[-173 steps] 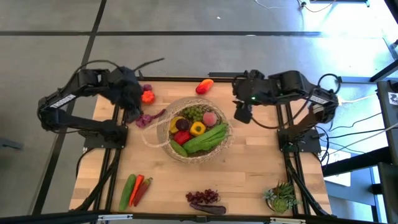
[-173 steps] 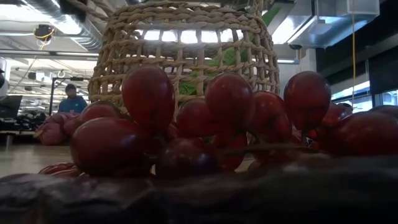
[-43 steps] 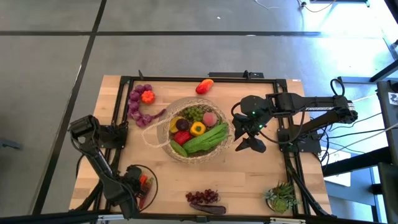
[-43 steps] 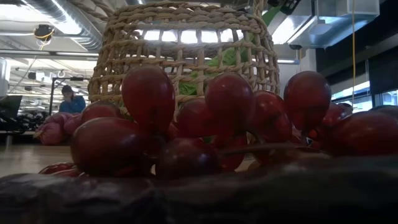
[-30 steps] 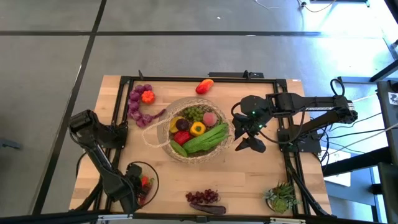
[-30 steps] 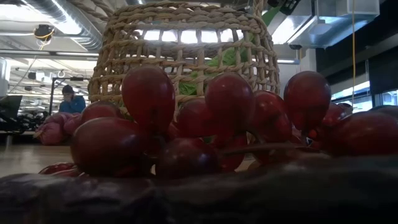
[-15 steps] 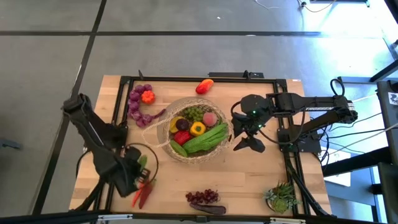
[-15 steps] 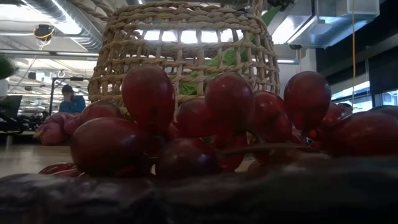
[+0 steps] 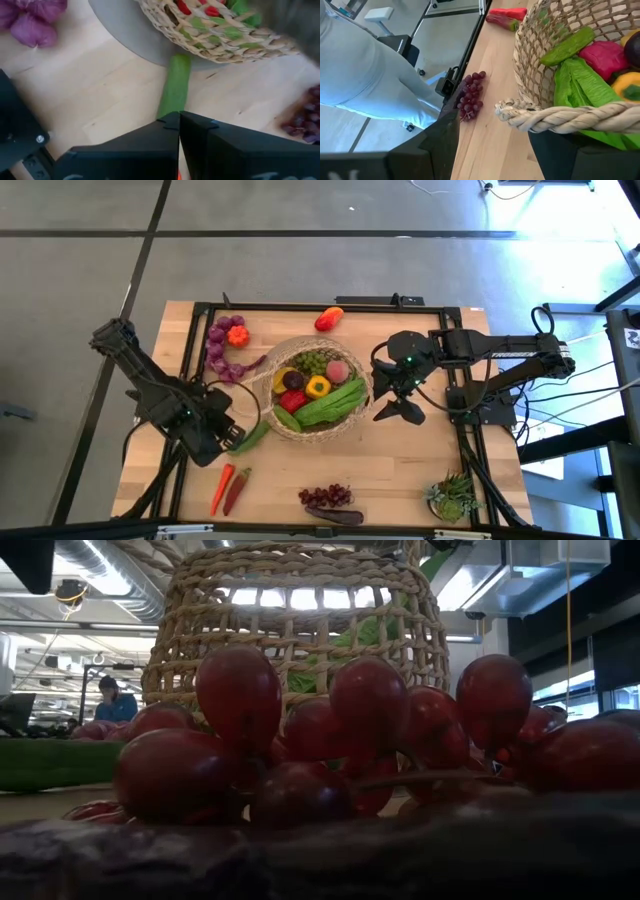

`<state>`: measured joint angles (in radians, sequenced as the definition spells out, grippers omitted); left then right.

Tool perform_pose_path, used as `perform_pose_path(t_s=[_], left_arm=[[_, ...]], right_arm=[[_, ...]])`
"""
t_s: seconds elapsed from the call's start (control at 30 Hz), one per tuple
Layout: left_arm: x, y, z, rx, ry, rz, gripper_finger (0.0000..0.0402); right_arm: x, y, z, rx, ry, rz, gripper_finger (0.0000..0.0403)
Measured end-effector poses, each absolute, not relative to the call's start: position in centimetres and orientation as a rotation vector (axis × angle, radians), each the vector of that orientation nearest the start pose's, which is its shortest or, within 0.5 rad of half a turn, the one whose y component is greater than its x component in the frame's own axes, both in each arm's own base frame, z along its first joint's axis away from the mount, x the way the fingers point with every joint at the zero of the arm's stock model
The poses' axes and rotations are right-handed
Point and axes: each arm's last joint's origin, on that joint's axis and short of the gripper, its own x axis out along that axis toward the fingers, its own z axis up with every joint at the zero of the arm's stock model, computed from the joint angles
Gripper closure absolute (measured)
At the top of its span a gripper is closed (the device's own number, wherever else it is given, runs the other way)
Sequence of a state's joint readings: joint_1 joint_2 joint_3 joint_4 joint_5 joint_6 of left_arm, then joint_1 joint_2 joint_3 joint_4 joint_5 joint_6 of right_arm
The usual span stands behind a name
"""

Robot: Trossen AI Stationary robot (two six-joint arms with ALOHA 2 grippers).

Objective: Build produce basket
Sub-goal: Put the green cucumber into the brown basket

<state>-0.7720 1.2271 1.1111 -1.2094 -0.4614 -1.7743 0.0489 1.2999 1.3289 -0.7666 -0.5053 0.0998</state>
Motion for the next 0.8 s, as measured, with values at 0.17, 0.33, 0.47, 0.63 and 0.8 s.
perform_pose_path(t_s=[0.17, 0.33, 0.47, 0.63, 0.8], left_arm=[[16.2, -13.0, 29.3, -0.764, 0.902, 0.629, 0.0391], [17.0, -12.6, 29.4, -0.727, 0.914, 0.582, 0.0361], [17.2, -12.2, 29.4, -0.697, 0.947, 0.564, 0.0328], [17.8, -11.9, 29.0, -0.703, 0.982, 0.586, 0.0307], [17.8, -12.3, 28.8, -0.635, 1.079, 0.489, 0.0305]], right_arm=[[26.0, 2.7, 36.2, 0.262, 0.754, 0.492, 0.0180], [26.0, 2.7, 36.2, 0.262, 0.754, 0.492, 0.0180], [26.0, 2.7, 36.2, 0.263, 0.754, 0.492, 0.0180], [26.0, 2.7, 36.2, 0.265, 0.754, 0.491, 0.0180], [26.1, 2.6, 36.2, 0.254, 0.755, 0.469, 0.0180]])
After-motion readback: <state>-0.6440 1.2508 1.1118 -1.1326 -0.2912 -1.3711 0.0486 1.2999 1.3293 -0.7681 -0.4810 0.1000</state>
